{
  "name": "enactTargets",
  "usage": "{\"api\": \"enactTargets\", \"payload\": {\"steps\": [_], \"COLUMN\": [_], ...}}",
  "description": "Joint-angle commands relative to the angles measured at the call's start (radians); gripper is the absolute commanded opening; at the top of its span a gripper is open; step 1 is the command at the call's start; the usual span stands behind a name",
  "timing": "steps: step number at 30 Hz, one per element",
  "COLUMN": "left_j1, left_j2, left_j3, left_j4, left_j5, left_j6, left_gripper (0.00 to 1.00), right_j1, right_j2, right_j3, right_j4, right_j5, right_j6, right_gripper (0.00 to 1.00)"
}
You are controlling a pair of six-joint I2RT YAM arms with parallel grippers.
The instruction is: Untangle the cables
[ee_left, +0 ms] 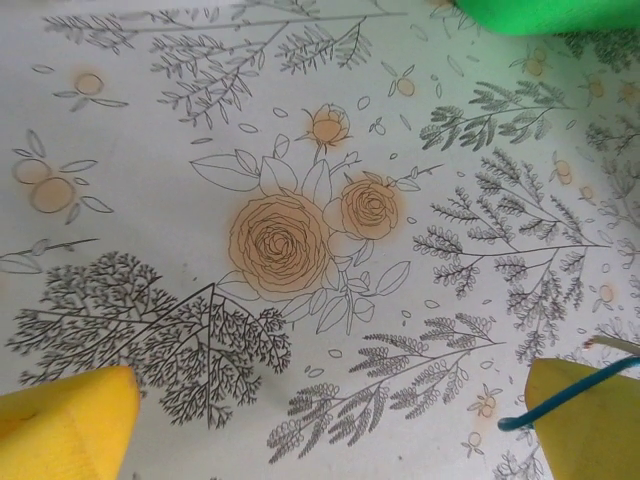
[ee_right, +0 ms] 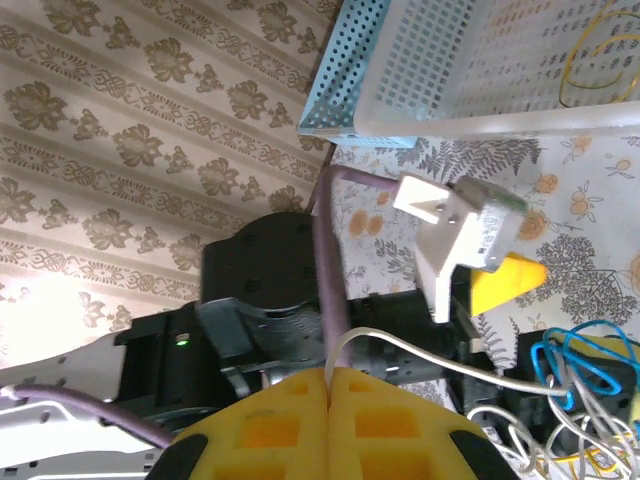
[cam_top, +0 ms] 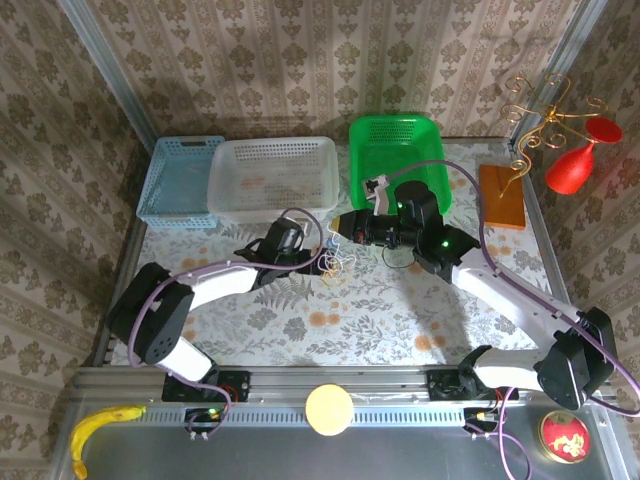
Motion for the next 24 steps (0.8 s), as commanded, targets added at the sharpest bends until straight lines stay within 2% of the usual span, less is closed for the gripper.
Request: {"api": "enactTargets", "payload": {"steps": [1, 7, 11, 17, 24], "left_j1": [0.001, 0.046, 0.049, 0.020, -0.047], "left_j2": [-0.089, -0.191, -0.256, -0.270, -0.112], "left_j3": [-0.017, -0.025, -0.041, -0.060, -0.042], "left_j4": [-0.052, -0.187, -0.190, -0.059, 0.128], "left_j5": [-0.043, -0.074, -0.060, 0.021, 0.053], "left_j6": [0.014, 0.042, 0.066, 0.062, 0.021], "left_gripper": [1.00, 1.00, 1.00, 1.00, 1.00], "right_j1": [0.004, 0.004, 0.004, 0.004, 0.004], "right_j2": [0.013, 0.048, 0.075, 0.099, 0.090], "right_j3": [-0.018, -0.045, -0.053, -0.042, -0.005], "right_j4": [-0.020, -0.026, -0.027, -0.012, -0.018], "right_j5": [0.007, 0.035, 0.038, 0.016, -0.010], "right_j6": [-0.017, -0.043, -0.052, -0.046, -0.040], "right_gripper": [0.00, 0.00, 0.00, 0.00, 0.00]}}
